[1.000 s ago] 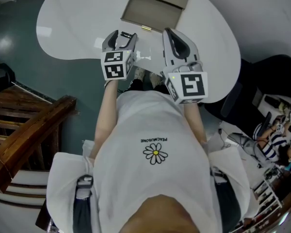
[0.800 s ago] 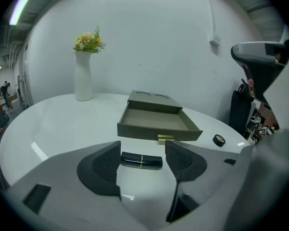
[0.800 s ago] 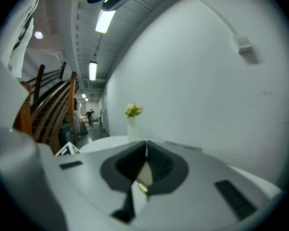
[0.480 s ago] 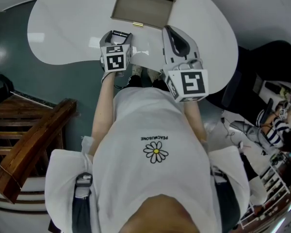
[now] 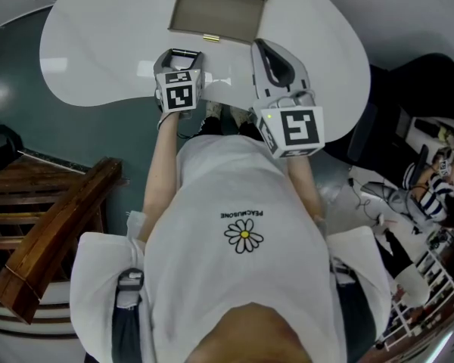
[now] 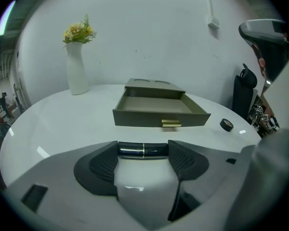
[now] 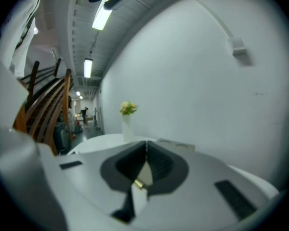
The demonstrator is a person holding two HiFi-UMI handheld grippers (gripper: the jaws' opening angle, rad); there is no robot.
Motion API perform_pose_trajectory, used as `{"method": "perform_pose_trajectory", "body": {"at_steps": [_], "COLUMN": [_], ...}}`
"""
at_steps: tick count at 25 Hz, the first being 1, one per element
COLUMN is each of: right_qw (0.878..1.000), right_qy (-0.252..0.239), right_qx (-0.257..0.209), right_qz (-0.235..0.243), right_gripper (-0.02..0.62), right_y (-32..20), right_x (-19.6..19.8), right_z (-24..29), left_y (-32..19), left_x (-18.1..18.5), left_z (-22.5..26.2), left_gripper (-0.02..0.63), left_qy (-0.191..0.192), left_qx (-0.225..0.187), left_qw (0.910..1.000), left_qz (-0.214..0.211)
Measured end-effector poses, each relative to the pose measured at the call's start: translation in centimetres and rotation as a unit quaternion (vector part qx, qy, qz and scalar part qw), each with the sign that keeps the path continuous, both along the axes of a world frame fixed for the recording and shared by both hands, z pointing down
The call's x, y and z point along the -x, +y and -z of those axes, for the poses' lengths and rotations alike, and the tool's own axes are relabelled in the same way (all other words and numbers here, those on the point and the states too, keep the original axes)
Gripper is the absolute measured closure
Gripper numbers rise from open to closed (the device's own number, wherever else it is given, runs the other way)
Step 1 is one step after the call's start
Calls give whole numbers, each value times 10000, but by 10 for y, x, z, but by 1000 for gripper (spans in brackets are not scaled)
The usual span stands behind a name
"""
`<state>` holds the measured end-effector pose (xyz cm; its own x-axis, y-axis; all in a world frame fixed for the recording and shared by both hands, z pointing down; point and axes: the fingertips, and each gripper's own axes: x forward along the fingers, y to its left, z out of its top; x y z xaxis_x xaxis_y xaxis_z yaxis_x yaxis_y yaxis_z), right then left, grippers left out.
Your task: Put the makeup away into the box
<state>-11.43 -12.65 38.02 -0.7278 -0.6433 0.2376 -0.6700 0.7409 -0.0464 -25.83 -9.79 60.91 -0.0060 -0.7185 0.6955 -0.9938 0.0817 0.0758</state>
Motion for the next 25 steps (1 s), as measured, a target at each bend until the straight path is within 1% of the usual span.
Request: {"method": "perform_pose_trajectory", "body": {"at_steps": [4, 8, 14, 16, 18, 21, 25], "right_qw": [10000, 10000, 10000, 10000, 10000, 10000, 10000], "right_qy": [17, 21, 21, 19, 17, -14, -63], "right_qx": [12, 21, 14, 7, 3, 7, -15], "right_qz": [19, 40, 79, 77, 64, 43, 49], "right_gripper": [565, 565, 565, 565, 565, 565, 565], "right_y": [0, 1, 4, 4, 3, 0, -2], "right_x": [0, 2, 4, 3, 0, -3, -3], "right_z": [0, -1, 0, 0, 0, -1, 0], "left_y": [0, 3, 4, 4, 0, -9, -24], "left_x": [-2, -3, 0, 1, 1, 2, -4], "left_z": [-1, -5, -3, 0, 9, 34, 82], "left_gripper": [276, 276, 276, 276, 276, 276, 276], "left_qy": [-6, -131, -133, -214, -299, -304, -325], "left_qx": [50, 110, 138, 123, 14, -283, -891], "left_qw": [10000, 9998, 9998, 9996, 9995, 9991, 9955], "left_qz": [-31, -133, -93, -113, -111, -32, 18]}}
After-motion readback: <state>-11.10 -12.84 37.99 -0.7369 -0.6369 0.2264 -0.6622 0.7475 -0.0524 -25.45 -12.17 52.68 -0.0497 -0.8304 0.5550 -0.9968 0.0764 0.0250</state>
